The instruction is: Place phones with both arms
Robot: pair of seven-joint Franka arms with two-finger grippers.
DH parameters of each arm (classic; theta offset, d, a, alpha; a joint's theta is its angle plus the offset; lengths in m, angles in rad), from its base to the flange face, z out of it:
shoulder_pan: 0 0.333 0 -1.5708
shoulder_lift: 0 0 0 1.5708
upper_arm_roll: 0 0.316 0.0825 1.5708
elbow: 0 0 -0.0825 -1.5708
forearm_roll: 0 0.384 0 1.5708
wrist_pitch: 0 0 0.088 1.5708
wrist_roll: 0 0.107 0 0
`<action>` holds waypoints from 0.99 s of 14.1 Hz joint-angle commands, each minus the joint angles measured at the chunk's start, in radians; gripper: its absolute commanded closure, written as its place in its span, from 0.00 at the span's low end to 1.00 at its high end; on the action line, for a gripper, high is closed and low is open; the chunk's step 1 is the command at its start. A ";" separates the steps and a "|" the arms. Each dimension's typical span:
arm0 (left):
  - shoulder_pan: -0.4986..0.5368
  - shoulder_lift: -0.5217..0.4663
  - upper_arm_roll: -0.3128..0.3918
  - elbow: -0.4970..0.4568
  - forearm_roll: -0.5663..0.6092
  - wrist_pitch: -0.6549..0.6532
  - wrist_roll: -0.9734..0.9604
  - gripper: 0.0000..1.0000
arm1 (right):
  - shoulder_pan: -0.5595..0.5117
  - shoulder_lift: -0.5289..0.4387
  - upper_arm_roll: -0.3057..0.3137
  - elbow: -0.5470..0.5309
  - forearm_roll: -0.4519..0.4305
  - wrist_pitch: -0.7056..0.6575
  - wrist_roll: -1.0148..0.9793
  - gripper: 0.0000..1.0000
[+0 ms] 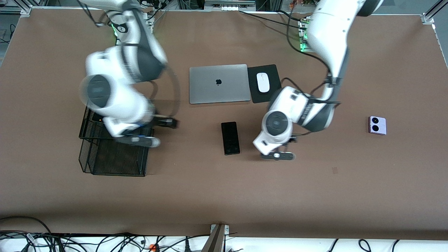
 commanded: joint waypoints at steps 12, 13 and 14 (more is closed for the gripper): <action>0.566 -0.388 -0.018 -0.603 0.129 0.377 0.873 0.00 | 0.268 0.435 0.010 0.166 -0.036 0.483 0.098 0.00; 0.610 -0.388 -0.019 -0.612 0.113 0.397 0.939 0.00 | 0.274 0.447 0.010 0.164 -0.036 0.500 0.080 0.00; 0.665 -0.387 -0.022 -0.612 0.078 0.402 0.978 0.00 | 0.274 0.458 0.010 0.166 -0.036 0.509 0.052 0.00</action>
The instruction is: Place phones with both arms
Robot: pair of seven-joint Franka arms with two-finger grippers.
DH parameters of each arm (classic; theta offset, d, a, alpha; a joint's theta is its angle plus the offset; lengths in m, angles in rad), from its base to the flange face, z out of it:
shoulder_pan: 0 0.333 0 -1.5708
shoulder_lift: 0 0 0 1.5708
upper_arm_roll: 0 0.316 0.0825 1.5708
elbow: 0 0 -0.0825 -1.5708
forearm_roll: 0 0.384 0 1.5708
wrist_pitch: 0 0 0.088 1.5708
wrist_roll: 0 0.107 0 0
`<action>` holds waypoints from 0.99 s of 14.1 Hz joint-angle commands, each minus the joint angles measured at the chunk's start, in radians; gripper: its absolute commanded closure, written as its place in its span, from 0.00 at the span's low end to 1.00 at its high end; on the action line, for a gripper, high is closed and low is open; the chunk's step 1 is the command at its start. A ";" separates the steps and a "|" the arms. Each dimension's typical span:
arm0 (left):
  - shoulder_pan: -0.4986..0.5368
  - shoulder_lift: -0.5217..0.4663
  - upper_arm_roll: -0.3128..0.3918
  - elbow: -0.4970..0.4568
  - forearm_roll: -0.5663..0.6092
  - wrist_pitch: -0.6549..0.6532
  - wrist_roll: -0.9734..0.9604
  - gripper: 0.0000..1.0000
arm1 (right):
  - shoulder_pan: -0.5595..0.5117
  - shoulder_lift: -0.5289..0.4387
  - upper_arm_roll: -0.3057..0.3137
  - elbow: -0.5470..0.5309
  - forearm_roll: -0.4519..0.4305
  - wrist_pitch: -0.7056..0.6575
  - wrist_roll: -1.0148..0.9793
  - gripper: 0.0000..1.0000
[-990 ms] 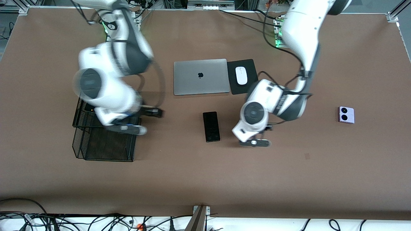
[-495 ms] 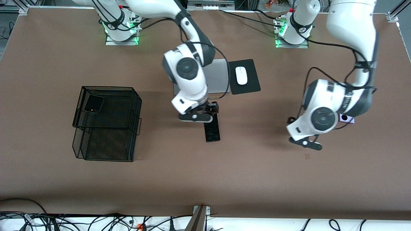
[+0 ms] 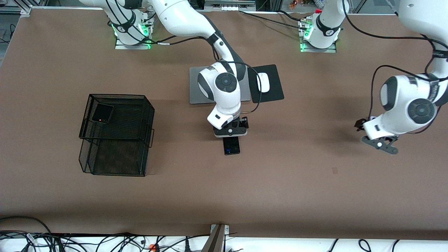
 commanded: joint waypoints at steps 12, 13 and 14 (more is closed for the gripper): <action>0.277 0.031 -0.043 -0.206 -0.178 0.352 0.149 0.00 | 0.003 0.088 0.023 0.030 -0.083 0.063 -0.084 0.00; 0.281 0.041 -0.044 -0.212 -0.178 0.367 0.149 0.00 | 0.003 0.089 0.023 0.030 -0.085 0.063 -0.087 0.00; 0.286 0.043 -0.044 -0.218 -0.180 0.382 0.149 0.00 | 0.003 0.094 0.022 0.029 -0.086 0.063 -0.090 0.00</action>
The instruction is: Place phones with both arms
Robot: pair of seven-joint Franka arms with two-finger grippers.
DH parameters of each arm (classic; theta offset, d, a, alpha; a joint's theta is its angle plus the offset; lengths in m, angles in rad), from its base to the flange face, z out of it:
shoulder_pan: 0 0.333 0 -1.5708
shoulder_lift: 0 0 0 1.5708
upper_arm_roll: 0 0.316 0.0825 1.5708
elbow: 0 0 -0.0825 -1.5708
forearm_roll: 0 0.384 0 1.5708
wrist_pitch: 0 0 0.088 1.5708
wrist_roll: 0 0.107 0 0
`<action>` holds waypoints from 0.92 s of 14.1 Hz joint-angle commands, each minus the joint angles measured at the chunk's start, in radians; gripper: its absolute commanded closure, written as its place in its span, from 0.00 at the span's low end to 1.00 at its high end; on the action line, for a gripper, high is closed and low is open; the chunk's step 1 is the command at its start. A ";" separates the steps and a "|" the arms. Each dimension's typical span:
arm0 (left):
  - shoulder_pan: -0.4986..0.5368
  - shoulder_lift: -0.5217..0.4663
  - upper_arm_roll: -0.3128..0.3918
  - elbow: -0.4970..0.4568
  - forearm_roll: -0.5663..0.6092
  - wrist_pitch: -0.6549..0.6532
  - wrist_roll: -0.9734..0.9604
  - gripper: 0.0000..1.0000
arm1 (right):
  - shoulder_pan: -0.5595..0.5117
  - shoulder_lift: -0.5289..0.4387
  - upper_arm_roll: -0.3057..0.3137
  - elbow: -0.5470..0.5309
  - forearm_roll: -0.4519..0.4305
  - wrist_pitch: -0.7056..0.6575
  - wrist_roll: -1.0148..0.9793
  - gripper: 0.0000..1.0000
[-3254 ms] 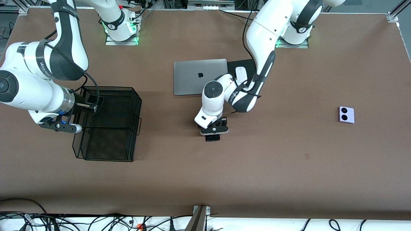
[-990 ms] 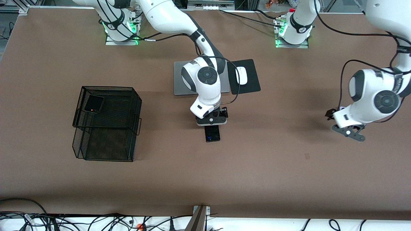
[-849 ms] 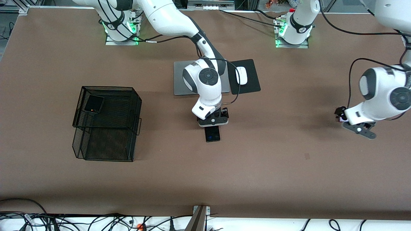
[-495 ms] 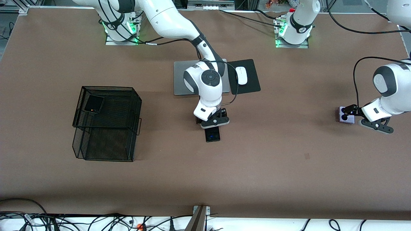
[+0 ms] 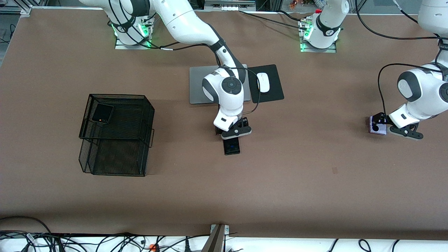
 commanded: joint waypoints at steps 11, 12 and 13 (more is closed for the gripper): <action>0.037 0.011 -0.019 -0.055 -0.138 0.098 -0.012 0.00 | -0.001 0.031 0.001 0.019 -0.016 0.014 0.006 0.00; 0.037 0.011 -0.019 -0.057 -0.142 0.101 -0.012 0.00 | -0.001 0.033 0.001 0.019 -0.016 0.016 0.007 0.00; 0.037 0.013 -0.019 -0.055 -0.149 0.101 -0.012 0.00 | -0.001 0.033 0.001 0.019 -0.016 0.020 0.007 0.00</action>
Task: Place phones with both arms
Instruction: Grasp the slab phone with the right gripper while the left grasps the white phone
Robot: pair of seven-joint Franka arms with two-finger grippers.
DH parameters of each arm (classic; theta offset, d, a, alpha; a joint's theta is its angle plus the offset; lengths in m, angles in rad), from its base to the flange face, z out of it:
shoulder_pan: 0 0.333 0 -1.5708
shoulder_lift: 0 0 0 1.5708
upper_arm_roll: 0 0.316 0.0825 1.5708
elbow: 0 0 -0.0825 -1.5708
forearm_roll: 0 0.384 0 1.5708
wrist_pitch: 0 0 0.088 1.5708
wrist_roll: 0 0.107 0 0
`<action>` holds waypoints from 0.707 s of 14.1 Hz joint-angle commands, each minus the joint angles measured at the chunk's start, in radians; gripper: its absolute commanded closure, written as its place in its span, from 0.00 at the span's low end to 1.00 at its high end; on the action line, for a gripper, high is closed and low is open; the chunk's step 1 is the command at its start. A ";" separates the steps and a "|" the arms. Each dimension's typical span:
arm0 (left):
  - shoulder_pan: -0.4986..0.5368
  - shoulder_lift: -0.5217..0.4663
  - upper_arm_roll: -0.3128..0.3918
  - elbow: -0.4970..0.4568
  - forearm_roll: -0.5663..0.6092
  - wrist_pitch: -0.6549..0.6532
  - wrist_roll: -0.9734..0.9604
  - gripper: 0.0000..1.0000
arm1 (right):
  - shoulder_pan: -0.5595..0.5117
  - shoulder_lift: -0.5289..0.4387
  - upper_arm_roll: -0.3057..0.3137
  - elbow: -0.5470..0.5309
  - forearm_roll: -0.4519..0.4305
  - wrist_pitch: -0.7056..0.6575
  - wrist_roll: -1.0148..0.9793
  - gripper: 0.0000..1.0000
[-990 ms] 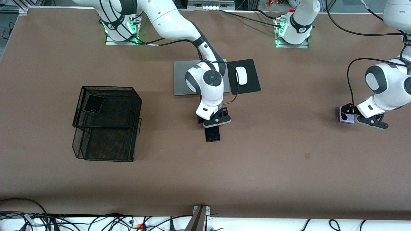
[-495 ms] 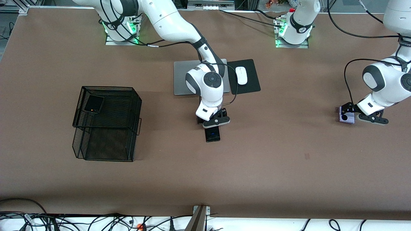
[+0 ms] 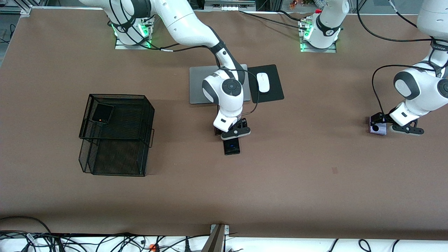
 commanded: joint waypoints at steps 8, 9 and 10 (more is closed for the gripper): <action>0.009 0.024 -0.013 -0.012 -0.052 0.048 0.000 0.00 | 0.000 0.001 -0.003 -0.008 -0.011 0.053 -0.008 0.80; 0.009 0.032 -0.013 -0.012 -0.052 0.052 0.000 0.00 | -0.004 -0.019 -0.010 -0.012 -0.011 0.015 -0.011 0.80; 0.008 0.033 -0.013 -0.012 -0.052 0.055 0.000 0.00 | -0.007 -0.042 -0.035 -0.012 -0.011 -0.039 -0.017 0.80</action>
